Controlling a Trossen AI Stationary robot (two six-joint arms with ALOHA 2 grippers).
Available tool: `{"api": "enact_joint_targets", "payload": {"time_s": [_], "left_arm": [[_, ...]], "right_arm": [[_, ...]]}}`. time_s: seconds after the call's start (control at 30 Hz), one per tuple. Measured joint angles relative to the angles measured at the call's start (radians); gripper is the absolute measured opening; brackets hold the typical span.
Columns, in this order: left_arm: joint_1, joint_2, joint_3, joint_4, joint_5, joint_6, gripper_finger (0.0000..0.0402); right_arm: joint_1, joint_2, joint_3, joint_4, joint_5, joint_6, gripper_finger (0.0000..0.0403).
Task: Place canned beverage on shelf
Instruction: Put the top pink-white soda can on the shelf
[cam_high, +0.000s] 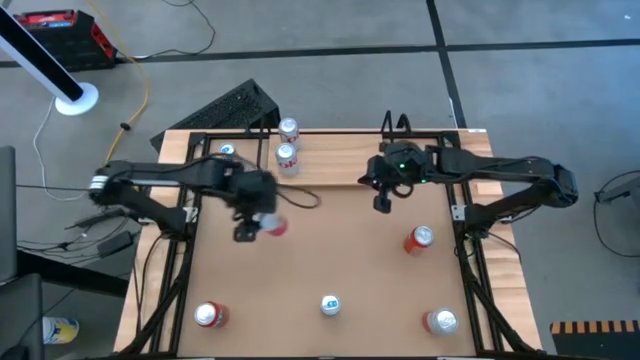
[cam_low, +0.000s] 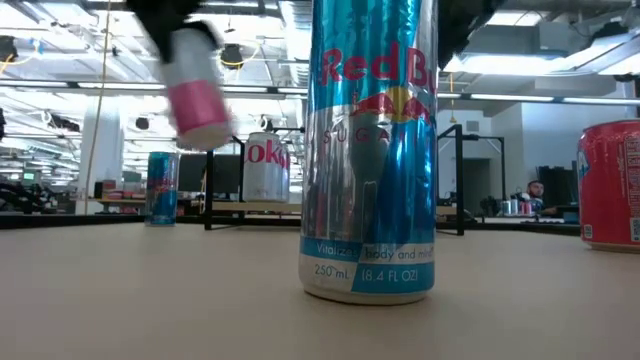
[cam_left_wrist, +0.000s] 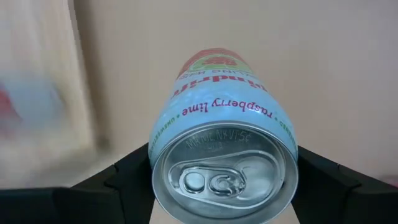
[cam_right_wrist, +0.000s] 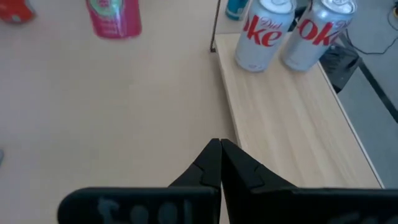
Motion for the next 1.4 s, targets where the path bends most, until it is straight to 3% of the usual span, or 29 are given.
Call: {"api": "enact_joint_targets", "payload": {"time_s": [0.27,0.47,0.57,0.73,1.0,1.2,1.4], "left_arm": [[0.181,0.401,0.469,-0.054,-0.001,0.408,0.0269],[0.299,0.661,0.806,-0.167,-0.045,0.58,0.0269],[0.336,0.747,0.903,-0.189,-0.051,0.618,0.0269],[0.374,0.782,0.899,-0.168,-0.093,0.678,0.0269],[0.39,0.783,0.879,-0.175,0.002,0.671,0.027],[0.385,0.782,0.878,-0.143,-0.028,0.65,0.0342],[0.384,0.782,0.878,-0.145,-0.059,0.636,0.0348]], "right_arm": [[0.038,-0.032,0.0,-0.018,0.0,0.011,0.0027],[0.054,-0.029,0.0,-0.095,0.007,0.025,0.0027],[0.047,-0.03,-0.001,-0.137,0.036,0.025,0.0027],[0.013,-0.03,-0.001,-0.173,0.059,0.003,0.0027],[-0.062,-0.03,-0.001,-0.173,0.059,-0.025,0.0027],[-0.089,-0.03,-0.001,-0.182,0.057,-0.028,0.0027],[-0.088,-0.03,-0.001,-0.181,0.054,-0.028,0.0027]]}}
